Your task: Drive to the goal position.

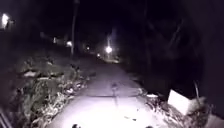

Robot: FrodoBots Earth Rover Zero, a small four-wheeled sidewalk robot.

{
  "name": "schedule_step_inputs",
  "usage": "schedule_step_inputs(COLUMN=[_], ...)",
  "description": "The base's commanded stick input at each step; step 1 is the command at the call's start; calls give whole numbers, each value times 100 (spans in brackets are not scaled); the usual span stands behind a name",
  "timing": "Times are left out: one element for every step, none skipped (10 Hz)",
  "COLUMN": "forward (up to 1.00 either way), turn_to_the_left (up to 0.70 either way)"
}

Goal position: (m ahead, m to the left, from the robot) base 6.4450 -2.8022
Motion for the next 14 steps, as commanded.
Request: schedule_step_inputs(forward=[45, 45, 45, 45, 45, 45, 45, 45, 45, 45, 45, 45, 45, 45], turn_to_the_left=[0, 0, 0, 0, 0, 0, 0, 0, 0, 0, 0, -3, -10, -7])
